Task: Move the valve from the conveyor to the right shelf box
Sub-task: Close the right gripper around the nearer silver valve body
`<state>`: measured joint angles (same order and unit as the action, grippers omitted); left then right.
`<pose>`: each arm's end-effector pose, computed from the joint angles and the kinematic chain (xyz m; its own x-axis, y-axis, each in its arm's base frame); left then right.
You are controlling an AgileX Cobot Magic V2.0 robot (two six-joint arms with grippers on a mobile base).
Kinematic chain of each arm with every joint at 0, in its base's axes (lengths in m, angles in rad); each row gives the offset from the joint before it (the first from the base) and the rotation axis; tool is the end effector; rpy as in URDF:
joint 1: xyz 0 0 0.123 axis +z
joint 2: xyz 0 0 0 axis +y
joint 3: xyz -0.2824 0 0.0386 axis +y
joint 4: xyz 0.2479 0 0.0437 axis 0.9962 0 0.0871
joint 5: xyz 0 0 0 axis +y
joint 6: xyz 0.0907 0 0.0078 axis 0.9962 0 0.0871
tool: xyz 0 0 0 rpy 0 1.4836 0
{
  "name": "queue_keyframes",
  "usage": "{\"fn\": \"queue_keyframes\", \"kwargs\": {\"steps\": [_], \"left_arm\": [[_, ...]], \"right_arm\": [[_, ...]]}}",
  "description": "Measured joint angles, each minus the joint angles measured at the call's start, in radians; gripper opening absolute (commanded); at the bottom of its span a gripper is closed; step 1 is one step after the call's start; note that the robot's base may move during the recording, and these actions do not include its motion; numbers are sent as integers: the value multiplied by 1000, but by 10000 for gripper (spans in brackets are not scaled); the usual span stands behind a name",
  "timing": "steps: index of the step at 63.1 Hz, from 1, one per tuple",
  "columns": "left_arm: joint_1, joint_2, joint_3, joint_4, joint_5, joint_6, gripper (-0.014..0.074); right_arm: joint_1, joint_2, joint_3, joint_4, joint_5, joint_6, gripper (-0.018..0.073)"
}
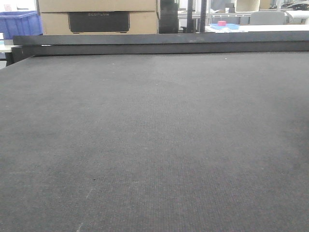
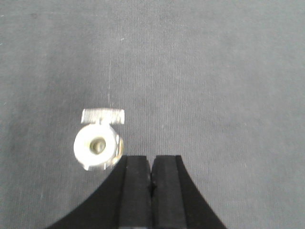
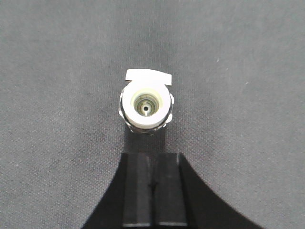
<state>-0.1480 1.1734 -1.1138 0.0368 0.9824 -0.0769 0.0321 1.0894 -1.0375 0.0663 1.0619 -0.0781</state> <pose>0.2268 -0.0310 0.3529 -0.8131 0.0642 -0.5785 0.0841 0.9964 -0.0077 0.2000 0.0117 0.3442 -0.8509 -0.0730 -0.5202 -0.1011 0.9945 0.0257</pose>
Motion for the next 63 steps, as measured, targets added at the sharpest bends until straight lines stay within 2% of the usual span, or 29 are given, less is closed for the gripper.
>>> {"fn": "queue_keyframes", "kwargs": {"steps": [13, 19, 28, 31, 35, 44, 49, 55, 63], "left_arm": [[96, 60, -44, 2, 71, -19, -111], [148, 62, -46, 0, 88, 34, -111], [176, 62, -50, -19, 116, 87, -111], [179, 62, -50, -21, 123, 93, -111], [179, 64, -50, -23, 128, 98, -111], [179, 64, -50, -29, 129, 102, -111], [179, 64, -50, -29, 129, 102, -111], [179, 64, -50, -29, 129, 102, -111], [179, 64, -50, -29, 129, 102, -111]], "right_arm": [[0, 109, -75, 12, 41, 0, -168], [0, 164, -121, 12, 73, 0, -168], [0, 248, -181, 12, 116, 0, -146], [2, 282, -201, 12, 127, 0, -90], [2, 312, -214, 12, 136, 0, 29], [2, 365, -221, 12, 143, 0, 361], [2, 387, -223, 12, 144, 0, 485], [2, 413, -223, 12, 143, 0, 554], [2, 462, -223, 12, 129, 0, 556]]}}
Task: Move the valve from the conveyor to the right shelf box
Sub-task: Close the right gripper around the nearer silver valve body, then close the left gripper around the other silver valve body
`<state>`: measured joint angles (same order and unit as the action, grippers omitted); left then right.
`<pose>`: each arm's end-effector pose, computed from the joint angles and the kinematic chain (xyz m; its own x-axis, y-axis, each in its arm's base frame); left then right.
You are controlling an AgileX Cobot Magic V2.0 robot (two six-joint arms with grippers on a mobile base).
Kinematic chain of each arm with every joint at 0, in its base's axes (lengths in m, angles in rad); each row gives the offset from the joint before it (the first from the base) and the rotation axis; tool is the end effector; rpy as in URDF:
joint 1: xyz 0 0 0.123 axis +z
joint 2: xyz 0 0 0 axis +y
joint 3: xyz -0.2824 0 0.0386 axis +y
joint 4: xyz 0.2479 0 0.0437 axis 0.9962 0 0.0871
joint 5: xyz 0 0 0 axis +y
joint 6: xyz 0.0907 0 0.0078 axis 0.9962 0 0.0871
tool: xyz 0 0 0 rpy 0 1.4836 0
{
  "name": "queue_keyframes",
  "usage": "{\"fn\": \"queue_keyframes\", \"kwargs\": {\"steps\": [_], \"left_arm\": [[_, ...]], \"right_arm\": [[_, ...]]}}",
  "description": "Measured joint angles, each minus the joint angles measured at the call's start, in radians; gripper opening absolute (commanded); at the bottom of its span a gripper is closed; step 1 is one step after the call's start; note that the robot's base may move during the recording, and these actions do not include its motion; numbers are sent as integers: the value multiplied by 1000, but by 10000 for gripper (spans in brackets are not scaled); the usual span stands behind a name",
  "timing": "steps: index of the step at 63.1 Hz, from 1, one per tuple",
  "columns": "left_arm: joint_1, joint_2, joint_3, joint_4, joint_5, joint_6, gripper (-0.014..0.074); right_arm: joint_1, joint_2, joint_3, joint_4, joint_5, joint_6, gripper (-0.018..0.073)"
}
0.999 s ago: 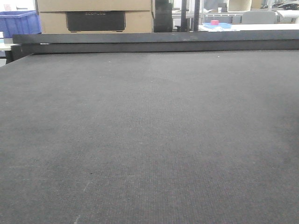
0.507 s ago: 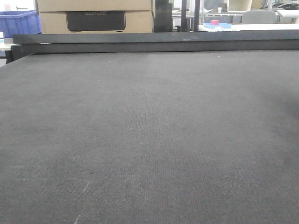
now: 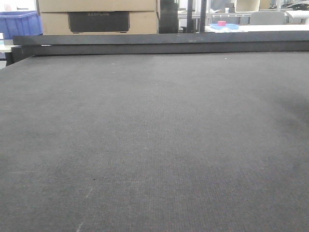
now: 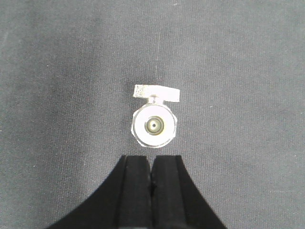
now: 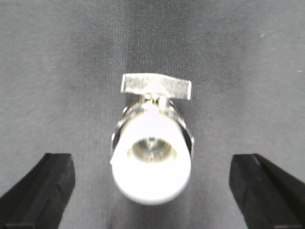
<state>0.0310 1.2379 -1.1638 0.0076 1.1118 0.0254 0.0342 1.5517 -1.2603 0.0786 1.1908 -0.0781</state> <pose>0.2358 0.0079 0.3466 -0.8908 0.0012 -0.4544 -0.0085 0.9998 0.0191 0.2986 0.0169 0.2873 -0.9804 -0.0823 -0.1792 -0.0950 0.9935 0.0631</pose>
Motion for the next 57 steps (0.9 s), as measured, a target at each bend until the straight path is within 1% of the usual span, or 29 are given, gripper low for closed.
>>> {"fn": "queue_keyframes", "kwargs": {"steps": [19, 39, 42, 47, 50, 56, 57], "left_arm": [[0, 6, 0, 0, 0, 1, -111], [0, 6, 0, 0, 0, 1, -111], [0, 6, 0, 0, 0, 1, -111], [0, 6, 0, 0, 0, 1, -111], [0, 6, 0, 0, 0, 1, -111], [0, 6, 0, 0, 0, 1, -111], [0, 6, 0, 0, 0, 1, -111]], "right_arm": [[0, 117, -2, 0, -41, 0, 549], [0, 140, -2, 0, -45, 0, 549], [0, 140, -2, 0, -45, 0, 532], [0, 140, -2, 0, -45, 0, 436], [0, 140, -2, 0, -43, 0, 330], [0, 140, -2, 0, -38, 2, 66], [0, 140, -2, 0, -37, 2, 0]]}}
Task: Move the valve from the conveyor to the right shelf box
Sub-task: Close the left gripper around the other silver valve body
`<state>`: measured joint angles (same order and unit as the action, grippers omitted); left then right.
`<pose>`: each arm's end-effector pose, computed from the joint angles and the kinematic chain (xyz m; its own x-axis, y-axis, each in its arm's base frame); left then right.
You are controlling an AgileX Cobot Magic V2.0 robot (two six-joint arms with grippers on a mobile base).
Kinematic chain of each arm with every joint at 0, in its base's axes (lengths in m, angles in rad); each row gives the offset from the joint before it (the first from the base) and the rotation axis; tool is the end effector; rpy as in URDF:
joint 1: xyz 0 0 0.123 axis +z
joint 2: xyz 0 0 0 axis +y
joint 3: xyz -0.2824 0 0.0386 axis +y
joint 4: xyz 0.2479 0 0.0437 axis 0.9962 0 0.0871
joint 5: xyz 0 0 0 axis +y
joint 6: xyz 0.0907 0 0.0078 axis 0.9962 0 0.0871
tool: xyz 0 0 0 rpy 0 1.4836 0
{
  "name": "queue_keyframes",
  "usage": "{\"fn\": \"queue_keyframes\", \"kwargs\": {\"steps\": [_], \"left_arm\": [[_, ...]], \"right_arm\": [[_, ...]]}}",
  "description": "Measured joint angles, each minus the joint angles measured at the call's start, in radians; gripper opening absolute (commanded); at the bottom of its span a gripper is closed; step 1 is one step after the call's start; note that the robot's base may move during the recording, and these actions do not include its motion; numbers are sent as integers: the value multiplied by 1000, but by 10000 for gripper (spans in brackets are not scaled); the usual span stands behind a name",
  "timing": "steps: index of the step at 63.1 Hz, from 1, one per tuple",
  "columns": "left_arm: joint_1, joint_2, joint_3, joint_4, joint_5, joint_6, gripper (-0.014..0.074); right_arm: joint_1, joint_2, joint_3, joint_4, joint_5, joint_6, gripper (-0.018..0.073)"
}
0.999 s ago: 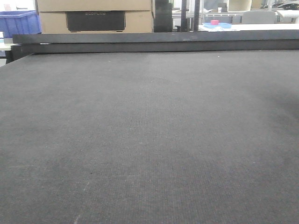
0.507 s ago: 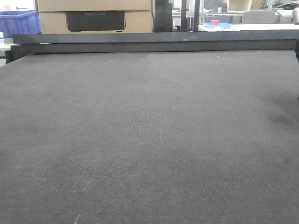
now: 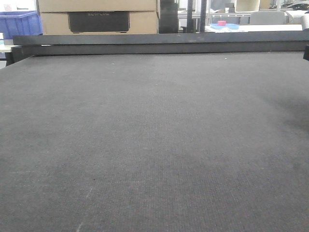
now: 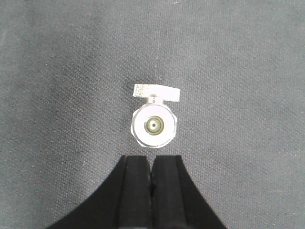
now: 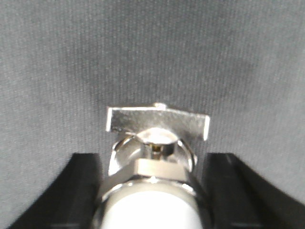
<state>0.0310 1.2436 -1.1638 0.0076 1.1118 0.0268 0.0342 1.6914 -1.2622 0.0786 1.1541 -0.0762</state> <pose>0.2371 0.0080 0.3453 -0.8934 0.0025 -0.4493 -0.0071 0.9998 0.0196 0.3222 0.0176 0.2447 -0.9938 -0.0782 -0.0789 -0.0837 0.9942 0.0682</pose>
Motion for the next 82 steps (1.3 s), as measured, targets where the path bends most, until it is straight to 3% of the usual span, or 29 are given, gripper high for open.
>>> {"fn": "queue_keyframes", "kwargs": {"steps": [4, 17, 21, 32, 41, 59, 82], "left_arm": [[0, 0, 0, 0, 0, -4, -111], [0, 9, 0, 0, -2, -52, -80], [0, 26, 0, 8, -2, -52, -6], [0, 109, -21, 16, 0, -36, 335], [1, 173, -53, 16, 4, -17, 496], [1, 289, -77, -19, 14, 61, 516], [1, 382, -80, -19, 5, 75, 516]], "right_arm": [[0, 0, 0, 0, 1, 0, -167], [1, 0, 0, 0, 2, 0, -162], [1, 0, 0, 0, 2, 2, -162], [1, 0, 0, 2, 2, 2, -162], [1, 0, 0, 2, 2, 2, -162], [1, 0, 0, 6, -6, 2, -162], [1, 0, 0, 15, -17, 2, -162]]}}
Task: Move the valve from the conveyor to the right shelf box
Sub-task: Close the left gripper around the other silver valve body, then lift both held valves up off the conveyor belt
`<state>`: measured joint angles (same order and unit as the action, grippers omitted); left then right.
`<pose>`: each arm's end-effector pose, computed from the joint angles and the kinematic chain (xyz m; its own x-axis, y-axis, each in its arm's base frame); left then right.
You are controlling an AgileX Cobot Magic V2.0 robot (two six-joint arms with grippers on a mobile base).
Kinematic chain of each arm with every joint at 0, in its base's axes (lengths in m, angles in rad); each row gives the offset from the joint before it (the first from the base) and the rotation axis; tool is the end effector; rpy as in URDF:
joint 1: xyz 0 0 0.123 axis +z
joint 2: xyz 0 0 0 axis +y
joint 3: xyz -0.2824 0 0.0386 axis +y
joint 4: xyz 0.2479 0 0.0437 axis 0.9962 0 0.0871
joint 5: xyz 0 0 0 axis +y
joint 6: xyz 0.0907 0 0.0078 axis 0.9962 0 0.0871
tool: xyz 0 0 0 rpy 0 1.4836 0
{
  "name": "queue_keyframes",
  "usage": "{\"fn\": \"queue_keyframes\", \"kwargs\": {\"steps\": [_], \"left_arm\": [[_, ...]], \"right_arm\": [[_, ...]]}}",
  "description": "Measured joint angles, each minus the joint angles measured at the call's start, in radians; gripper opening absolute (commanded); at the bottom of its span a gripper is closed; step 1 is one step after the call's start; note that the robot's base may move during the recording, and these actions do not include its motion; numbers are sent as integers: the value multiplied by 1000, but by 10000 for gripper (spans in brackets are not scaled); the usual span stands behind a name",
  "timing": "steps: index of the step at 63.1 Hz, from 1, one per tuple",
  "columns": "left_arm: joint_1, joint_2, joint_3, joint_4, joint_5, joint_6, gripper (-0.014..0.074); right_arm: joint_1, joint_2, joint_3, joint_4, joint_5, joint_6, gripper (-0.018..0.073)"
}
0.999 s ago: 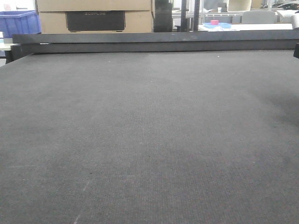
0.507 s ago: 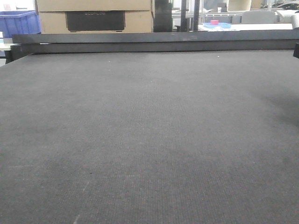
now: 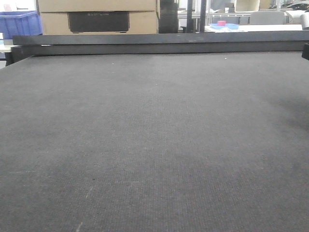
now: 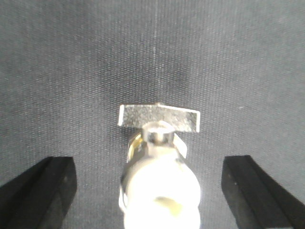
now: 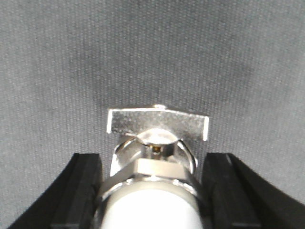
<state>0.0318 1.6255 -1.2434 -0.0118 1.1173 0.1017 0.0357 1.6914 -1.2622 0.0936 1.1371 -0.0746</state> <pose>0.3144 0.0090 0.2611 -0.9853 0.0651 -0.1582 0.0651 0.9979 0.0048 0.3237 0.0193 0.2450 -0.9929 -0.0705 -0.0961 -0.0784 0.9936 0.0811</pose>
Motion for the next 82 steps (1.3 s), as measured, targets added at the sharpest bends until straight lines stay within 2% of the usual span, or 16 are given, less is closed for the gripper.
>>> {"fn": "queue_keyframes", "kwargs": {"steps": [35, 42, 50, 56, 59, 60, 82], "left_arm": [[0, 17, 43, 0, -61, 2, 497], [0, 17, 43, 0, -61, 2, 407], [0, 17, 43, -2, -59, 2, 216], [0, 17, 43, -6, -56, 4, 45], [0, 17, 43, -8, -52, 4, -92], [0, 17, 43, -10, -52, 4, -111], [0, 2, 19, -18, 6, 4, -111]], "right_arm": [[0, 0, 0, 2, -6, 0, -162], [0, 0, 0, 2, -6, 0, -162], [0, 0, 0, 2, -6, 0, -162], [0, 0, 0, 2, -6, 0, -162], [0, 0, 0, 2, -6, 0, -163], [0, 0, 0, 2, -6, 0, -163], [0, -47, 2, 18, -10, 0, -163]]}}
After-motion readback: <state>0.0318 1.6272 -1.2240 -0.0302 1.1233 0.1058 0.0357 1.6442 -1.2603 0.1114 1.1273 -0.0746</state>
